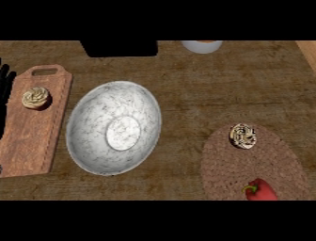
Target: Pick the bell pepper from the placemat and place it in the bowl
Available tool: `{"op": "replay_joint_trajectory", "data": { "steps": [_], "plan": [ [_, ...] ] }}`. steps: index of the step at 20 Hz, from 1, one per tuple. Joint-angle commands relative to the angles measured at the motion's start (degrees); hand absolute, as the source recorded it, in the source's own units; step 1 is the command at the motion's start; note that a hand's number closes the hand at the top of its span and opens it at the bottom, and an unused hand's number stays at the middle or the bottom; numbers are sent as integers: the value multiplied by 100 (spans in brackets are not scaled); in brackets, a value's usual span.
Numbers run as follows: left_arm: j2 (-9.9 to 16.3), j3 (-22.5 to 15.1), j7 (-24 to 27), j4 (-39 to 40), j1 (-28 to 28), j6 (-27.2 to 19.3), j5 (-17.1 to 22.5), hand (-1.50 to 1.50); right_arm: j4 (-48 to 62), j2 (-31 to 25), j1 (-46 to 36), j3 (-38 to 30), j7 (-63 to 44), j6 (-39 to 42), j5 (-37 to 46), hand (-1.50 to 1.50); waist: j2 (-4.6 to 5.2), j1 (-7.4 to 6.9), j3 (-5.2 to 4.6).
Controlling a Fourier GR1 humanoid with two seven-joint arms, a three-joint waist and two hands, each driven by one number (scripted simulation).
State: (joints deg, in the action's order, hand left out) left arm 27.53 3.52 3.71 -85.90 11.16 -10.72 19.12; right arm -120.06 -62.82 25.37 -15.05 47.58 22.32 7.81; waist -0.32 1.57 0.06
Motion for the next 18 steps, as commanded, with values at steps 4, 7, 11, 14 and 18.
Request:
{"op": "replay_joint_trajectory", "data": {
  "steps": [4,7,11,14,18],
  "plan": [
    [-172,-29,160,51,-66,133,-133,0,641,-21,184,80,1104,135,970,-150,26,-121,-3],
    [-112,12,-50,-162,-87,224,-69,0,527,51,16,563,764,-42,1202,-150,28,-195,-2],
    [-261,-108,-202,-336,-38,29,-328,0,741,251,-372,1038,602,-147,1539,-150,36,-207,-3],
    [-451,-170,-113,-46,230,-51,-482,0,335,446,-638,1483,-32,-54,1697,-150,41,-192,-7],
    [-197,351,152,503,311,504,-151,0,967,768,-647,1873,268,-256,2209,-150,45,-162,-7]
  ]
}}
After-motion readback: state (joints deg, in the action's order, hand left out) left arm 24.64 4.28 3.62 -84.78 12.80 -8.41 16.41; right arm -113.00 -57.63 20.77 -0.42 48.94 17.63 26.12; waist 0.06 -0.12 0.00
